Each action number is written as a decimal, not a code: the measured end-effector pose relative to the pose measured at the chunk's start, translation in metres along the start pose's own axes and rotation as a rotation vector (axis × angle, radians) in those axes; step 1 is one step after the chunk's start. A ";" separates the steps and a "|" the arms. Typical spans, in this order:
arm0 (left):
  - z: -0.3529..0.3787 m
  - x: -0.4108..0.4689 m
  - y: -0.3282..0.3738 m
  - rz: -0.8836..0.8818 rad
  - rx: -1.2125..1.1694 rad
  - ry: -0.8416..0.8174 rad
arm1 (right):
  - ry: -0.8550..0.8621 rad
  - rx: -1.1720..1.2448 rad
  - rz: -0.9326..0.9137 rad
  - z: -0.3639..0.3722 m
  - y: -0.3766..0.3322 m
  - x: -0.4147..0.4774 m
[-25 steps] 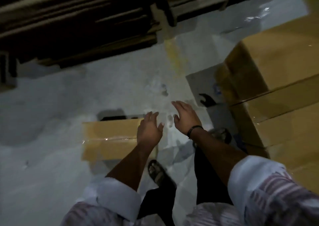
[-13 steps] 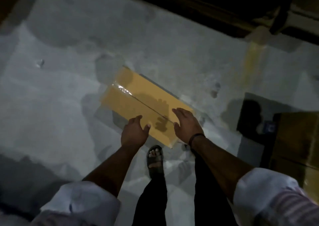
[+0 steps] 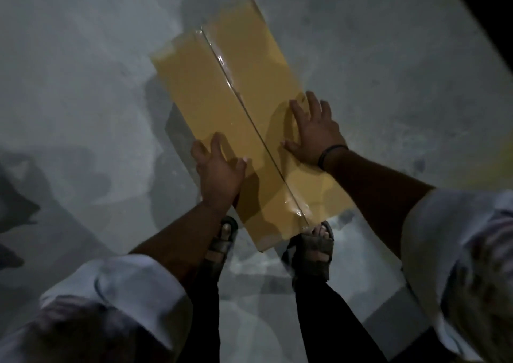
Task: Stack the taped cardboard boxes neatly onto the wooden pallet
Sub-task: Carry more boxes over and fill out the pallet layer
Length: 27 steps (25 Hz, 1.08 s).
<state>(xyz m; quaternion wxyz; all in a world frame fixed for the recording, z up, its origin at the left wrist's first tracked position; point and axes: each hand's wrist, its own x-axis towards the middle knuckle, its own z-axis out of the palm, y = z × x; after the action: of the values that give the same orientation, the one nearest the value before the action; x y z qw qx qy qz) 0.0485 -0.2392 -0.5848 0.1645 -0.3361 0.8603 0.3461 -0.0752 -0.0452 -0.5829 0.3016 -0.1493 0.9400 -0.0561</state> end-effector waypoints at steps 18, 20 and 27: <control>-0.152 -0.122 0.122 0.027 0.108 -0.240 | 0.019 0.042 0.221 -0.137 -0.040 -0.199; -0.197 -0.160 0.155 0.143 0.162 -0.257 | 0.071 0.056 0.310 -0.181 -0.057 -0.249; -0.322 -0.288 0.264 0.511 0.307 -0.326 | 0.340 0.259 0.636 -0.301 -0.098 -0.449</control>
<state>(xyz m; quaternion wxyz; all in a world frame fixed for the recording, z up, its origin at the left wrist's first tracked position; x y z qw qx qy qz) 0.0566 -0.1913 -0.0808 0.2566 -0.0213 0.9212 0.2917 0.1209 0.0077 -0.0727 0.1601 0.2007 0.9611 -0.1018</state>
